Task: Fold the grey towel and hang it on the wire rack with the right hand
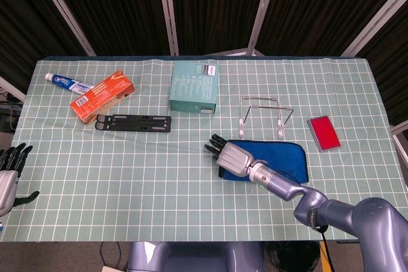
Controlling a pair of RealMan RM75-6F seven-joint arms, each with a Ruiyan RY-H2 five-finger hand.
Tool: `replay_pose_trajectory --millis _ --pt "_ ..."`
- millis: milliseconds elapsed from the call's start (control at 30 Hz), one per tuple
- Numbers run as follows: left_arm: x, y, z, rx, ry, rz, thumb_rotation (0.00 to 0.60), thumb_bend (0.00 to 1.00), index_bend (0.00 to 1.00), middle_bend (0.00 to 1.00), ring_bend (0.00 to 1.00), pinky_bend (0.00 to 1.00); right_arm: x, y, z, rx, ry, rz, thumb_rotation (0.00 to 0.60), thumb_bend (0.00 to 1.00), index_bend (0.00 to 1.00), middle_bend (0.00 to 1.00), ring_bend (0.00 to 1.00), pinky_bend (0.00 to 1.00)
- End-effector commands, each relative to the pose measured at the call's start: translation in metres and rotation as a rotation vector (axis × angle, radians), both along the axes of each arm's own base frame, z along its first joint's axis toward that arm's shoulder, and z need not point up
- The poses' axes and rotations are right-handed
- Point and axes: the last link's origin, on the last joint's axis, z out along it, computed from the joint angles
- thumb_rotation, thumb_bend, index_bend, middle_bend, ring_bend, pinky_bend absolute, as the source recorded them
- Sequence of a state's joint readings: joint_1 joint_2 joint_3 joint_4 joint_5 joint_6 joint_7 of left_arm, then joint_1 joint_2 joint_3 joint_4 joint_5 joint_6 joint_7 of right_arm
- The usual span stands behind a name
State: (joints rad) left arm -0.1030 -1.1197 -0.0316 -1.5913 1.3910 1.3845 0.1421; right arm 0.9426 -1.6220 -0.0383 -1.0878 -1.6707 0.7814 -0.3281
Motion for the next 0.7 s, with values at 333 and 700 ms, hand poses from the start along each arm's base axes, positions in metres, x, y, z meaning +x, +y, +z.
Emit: replay_pose_trajectory --millis 333,700 --pt "0.0008 0.0002 -0.0010 -0.003 0.002 -0.002 0.600 0.00 0.00 0.00 0.00 0.00 -0.0058 0.0013 0.0032 0.006 -0.032 0.009 0.600 0.19 0.45 0.00 0.00 0.00" --pt "0.0016 -0.0004 -0.0006 -0.002 0.000 -0.005 0.600 0.00 0.00 0.00 0.00 0.00 -0.0059 0.0012 0.0057 0.009 -0.071 0.007 0.600 0.20 0.45 0.00 0.00 0.00"
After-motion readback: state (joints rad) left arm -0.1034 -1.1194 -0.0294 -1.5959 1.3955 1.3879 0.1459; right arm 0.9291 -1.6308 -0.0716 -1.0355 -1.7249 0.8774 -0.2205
